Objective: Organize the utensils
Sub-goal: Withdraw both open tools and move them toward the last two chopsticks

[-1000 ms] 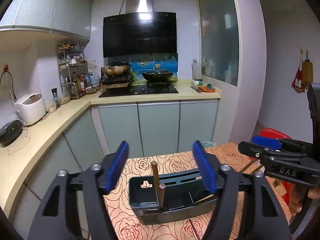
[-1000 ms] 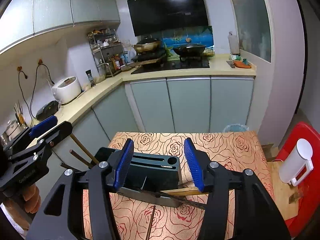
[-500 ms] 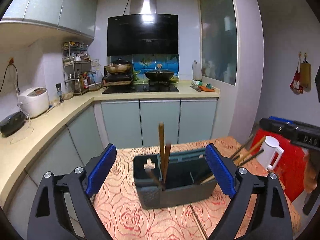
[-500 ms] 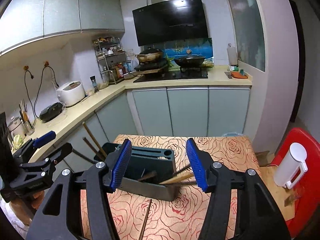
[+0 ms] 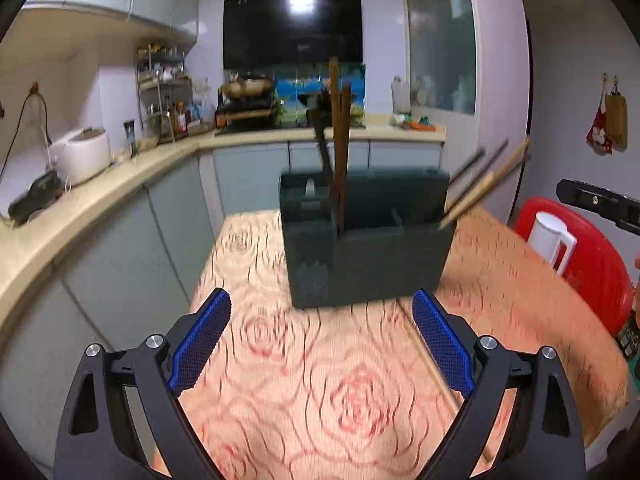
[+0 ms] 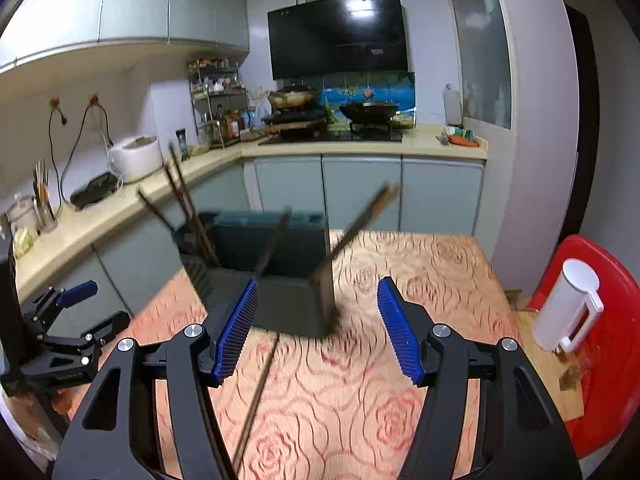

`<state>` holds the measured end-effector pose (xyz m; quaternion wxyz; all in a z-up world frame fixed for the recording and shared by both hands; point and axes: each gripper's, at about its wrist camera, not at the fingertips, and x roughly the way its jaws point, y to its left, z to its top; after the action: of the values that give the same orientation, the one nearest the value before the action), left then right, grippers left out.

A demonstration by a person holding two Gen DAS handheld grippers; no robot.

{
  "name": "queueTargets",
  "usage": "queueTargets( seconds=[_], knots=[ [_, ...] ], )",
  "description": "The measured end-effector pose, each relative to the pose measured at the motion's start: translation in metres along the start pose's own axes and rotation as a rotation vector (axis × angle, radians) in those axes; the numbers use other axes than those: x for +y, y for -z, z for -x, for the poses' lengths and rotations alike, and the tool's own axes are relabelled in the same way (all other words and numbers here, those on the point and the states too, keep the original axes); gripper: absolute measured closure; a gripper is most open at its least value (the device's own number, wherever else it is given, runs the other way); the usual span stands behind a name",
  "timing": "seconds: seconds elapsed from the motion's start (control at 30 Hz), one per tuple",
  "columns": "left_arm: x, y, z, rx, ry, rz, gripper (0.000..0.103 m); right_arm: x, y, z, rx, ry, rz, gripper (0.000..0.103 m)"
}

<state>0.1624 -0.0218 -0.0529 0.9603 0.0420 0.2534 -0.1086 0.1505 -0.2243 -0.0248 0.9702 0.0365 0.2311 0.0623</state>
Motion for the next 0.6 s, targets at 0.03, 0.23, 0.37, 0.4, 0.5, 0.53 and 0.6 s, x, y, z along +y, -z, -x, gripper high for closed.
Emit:
queueTargets(
  seconds=[0.03, 0.23, 0.37, 0.4, 0.5, 0.53, 0.6],
  knots=[
    [0.0, 0.009, 0.0, 0.011, -0.002, 0.003, 0.014, 0.001, 0.01, 0.0, 0.008, 0.0, 0.004, 0.043],
    [0.0, 0.044, -0.001, 0.052, -0.012, 0.031, 0.014, 0.014, 0.062, -0.006, 0.07, 0.004, 0.017, 0.043],
    [-0.003, 0.054, -0.002, 0.075, -0.012, 0.052, 0.014, 0.02, 0.088, -0.009, 0.096, 0.009, 0.013, 0.043],
    [-0.005, 0.058, -0.003, 0.084, -0.014, 0.052, 0.014, 0.022, 0.093, -0.009, 0.101, 0.01, 0.014, 0.043],
    [-0.009, 0.065, -0.005, 0.106, -0.021, 0.047, 0.014, 0.025, 0.105, -0.01, 0.116, 0.017, 0.026, 0.043],
    [-0.009, 0.067, -0.006, 0.112, -0.023, 0.046, 0.014, 0.026, 0.108, -0.01, 0.118, 0.021, 0.032, 0.043],
    [-0.01, 0.07, -0.007, 0.123, -0.028, 0.052, 0.014, 0.03, 0.115, -0.01, 0.124, 0.024, 0.047, 0.043]
  ],
)
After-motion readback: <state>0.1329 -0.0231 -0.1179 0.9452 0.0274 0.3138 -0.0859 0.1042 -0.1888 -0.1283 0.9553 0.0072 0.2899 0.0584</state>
